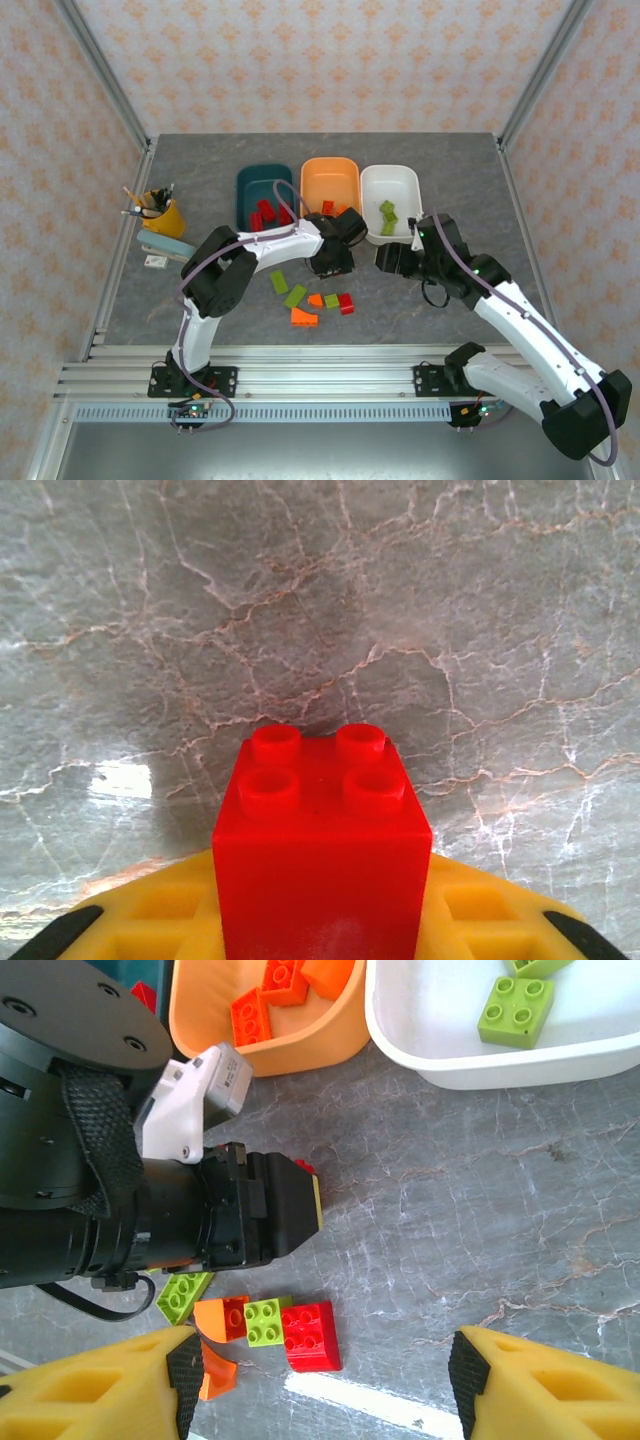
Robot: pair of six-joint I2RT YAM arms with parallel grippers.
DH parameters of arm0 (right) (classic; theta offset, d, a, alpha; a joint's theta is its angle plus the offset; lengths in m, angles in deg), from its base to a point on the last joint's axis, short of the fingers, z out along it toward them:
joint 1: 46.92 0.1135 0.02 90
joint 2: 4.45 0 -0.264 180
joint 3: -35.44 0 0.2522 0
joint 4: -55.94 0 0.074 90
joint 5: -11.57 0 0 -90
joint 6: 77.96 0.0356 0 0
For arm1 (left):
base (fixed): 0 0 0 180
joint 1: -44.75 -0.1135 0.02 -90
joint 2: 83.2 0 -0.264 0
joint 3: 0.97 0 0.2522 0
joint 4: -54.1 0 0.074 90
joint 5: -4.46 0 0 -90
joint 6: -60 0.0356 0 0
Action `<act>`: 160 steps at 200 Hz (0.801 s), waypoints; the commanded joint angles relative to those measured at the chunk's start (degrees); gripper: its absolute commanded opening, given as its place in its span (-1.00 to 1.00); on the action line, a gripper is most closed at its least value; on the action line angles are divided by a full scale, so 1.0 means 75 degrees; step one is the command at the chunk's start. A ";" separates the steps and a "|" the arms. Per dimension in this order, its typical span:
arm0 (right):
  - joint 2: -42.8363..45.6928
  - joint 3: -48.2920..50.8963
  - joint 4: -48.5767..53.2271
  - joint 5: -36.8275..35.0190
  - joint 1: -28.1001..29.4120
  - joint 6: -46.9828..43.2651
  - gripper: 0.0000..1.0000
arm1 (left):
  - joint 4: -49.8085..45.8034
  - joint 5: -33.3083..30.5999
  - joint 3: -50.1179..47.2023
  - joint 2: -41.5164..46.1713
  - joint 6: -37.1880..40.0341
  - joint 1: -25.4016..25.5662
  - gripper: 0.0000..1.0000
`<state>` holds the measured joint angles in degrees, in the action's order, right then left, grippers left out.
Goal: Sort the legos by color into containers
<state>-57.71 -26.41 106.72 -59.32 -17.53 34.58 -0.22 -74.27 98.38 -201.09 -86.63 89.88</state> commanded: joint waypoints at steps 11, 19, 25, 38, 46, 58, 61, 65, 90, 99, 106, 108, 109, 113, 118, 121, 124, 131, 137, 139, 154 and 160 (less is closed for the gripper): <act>-0.0059 -0.0093 -0.0083 0.0097 0.0031 0.0030 0.35 | -0.0630 -0.0594 0.0276 0.0306 0.0244 0.0019 -0.57; -0.0060 -0.0109 -0.0095 0.0128 0.0034 0.0009 0.35 | -0.0801 -0.0715 0.0338 0.0427 0.0310 0.0019 -0.57; -0.0060 -0.0124 -0.0093 0.0154 0.0032 -0.0010 0.35 | -0.0936 -0.0815 0.0384 0.0554 0.0359 0.0018 -0.57; -0.0060 -0.0163 -0.0105 0.0287 0.0031 -0.0073 0.35 | -0.1272 -0.1028 0.0519 0.0923 0.0516 -0.0016 -0.56; -0.0057 -0.0173 -0.0144 0.0403 0.0031 -0.0116 0.35 | -0.1505 -0.1171 0.0621 0.1079 0.0628 -0.0077 -0.55; -0.0039 -0.0163 -0.0357 0.0671 0.0084 -0.0145 0.35 | -0.1829 -0.1325 0.0771 0.1560 0.0838 -0.0269 -0.55; -0.0042 -0.0157 -0.0424 0.0719 0.0123 -0.0138 0.35 | -0.1888 -0.1351 0.0810 0.1623 0.0918 -0.0344 -0.55; -0.0048 -0.0159 -0.0543 0.0769 0.0191 -0.0139 0.35 | -0.1987 -0.1388 0.0857 0.1706 0.0988 -0.0458 -0.55; -0.0354 -0.0250 -0.1373 0.0564 0.1148 -0.0227 0.35 | -0.2074 -0.1364 0.1035 0.1995 0.1619 -0.1485 -0.55; -0.0657 -0.0349 -0.1671 0.0448 0.1494 -0.0200 0.35 | -0.2006 -0.1188 0.1156 0.1936 0.1807 -0.1941 -0.55; -0.0916 -0.0464 -0.1868 0.0353 0.1743 -0.0162 0.35 | -0.1939 -0.1107 0.1322 0.1838 0.1992 -0.2272 -0.55; -0.1000 -0.0495 -0.1927 0.0336 0.1813 -0.0148 0.35 | -0.1925 -0.1105 0.1382 0.1804 0.2038 -0.2356 -0.55; -0.1045 -0.0510 -0.1961 0.0318 0.1842 -0.0141 0.35 | -0.1915 -0.1098 0.1413 0.1782 0.2069 -0.2399 -0.55; -0.1204 -0.0572 -0.2080 0.0275 0.1968 -0.0124 0.35 | -0.1874 -0.1095 0.1538 0.1701 0.2180 -0.2556 -0.55; -0.1404 -0.0655 -0.2254 0.0213 0.2113 -0.0102 0.35 | -0.1812 -0.1067 0.1723 0.1571 0.2331 -0.2735 -0.55; -0.1511 -0.0715 -0.2343 0.0170 0.2196 -0.0097 0.35 | -0.1766 -0.1033 0.1840 0.1490 0.2404 -0.2823 -0.55; -0.1628 -0.0773 -0.2424 0.0128 0.2278 -0.0094 0.35 | -0.1713 -0.0973 0.1957 0.1406 0.2493 -0.2938 -0.55; -0.1879 -0.0943 -0.2598 0.0029 0.2422 -0.0117 0.35 | -0.1617 -0.0888 0.2254 0.1185 0.2654 -0.3155 -0.55; -0.2138 -0.1096 -0.2718 -0.0044 0.2519 -0.0122 0.35 | -0.1584 -0.0853 0.2533 0.0814 0.2761 -0.3312 -0.55; -0.2214 -0.1151 -0.2749 -0.0056 0.2549 -0.0120 0.35 | -0.1570 -0.0842 0.2634 0.0722 0.2796 -0.3354 -0.55; -0.2745 -0.1587 -0.2839 -0.0099 0.2649 -0.0110 0.35 | -0.1552 -0.0798 0.3383 0.0027 0.3014 -0.3648 -0.55; -0.2946 -0.1753 -0.2837 -0.0099 0.2653 -0.0094 0.35 | -0.1572 -0.0782 0.3693 -0.0266 0.3068 -0.3736 -0.55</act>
<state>-75.91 -34.06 90.65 -57.55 1.59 34.10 -11.52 -80.48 119.34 -195.88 -69.01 63.32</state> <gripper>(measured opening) 0.674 0.339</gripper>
